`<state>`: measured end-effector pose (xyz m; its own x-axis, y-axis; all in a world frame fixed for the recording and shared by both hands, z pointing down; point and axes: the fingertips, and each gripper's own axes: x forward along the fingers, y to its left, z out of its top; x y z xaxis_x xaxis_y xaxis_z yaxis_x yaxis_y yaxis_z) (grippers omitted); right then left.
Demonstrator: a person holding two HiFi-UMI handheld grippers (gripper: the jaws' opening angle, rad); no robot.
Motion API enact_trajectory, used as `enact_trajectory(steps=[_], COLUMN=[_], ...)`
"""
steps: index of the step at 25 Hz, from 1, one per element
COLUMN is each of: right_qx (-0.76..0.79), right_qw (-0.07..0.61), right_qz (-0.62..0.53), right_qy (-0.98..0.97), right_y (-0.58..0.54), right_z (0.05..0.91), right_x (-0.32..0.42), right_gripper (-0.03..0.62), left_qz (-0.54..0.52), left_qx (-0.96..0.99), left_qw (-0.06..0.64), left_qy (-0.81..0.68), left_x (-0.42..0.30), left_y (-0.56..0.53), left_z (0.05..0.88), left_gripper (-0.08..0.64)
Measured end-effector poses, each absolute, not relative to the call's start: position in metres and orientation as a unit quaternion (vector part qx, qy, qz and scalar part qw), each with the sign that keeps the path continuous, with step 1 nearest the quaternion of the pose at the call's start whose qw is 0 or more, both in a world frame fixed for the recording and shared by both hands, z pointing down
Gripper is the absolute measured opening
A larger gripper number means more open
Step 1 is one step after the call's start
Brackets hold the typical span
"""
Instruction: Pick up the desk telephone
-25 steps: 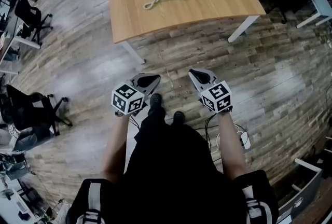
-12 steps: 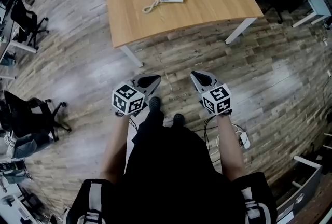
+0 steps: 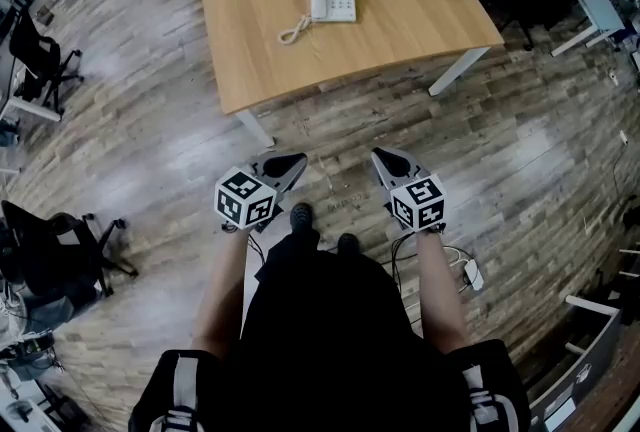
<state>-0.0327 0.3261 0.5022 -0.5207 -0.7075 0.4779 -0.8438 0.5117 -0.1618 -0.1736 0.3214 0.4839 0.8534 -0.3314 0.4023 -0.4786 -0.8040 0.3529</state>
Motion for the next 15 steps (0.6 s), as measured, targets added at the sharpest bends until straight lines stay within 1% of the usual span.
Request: enact_trajectory(steps=[7, 15], right_qx=[0.473, 0.491], right_qw=[0.178, 0.181], right_qz=[0.192, 0.194], right_qy=[-0.841, -0.83], right_y=[0.298, 0.277], right_z=[0.506, 0.512], right_x=[-0.059, -0.072], right_gripper=[0.025, 0.025], left_qz=[0.164, 0.161], left_qx=[0.94, 0.946], left_qw=[0.224, 0.219], left_qy=[-0.199, -0.177], left_x=[-0.197, -0.209], left_y=[0.286, 0.256], left_z=[0.488, 0.489], left_gripper=[0.018, 0.019])
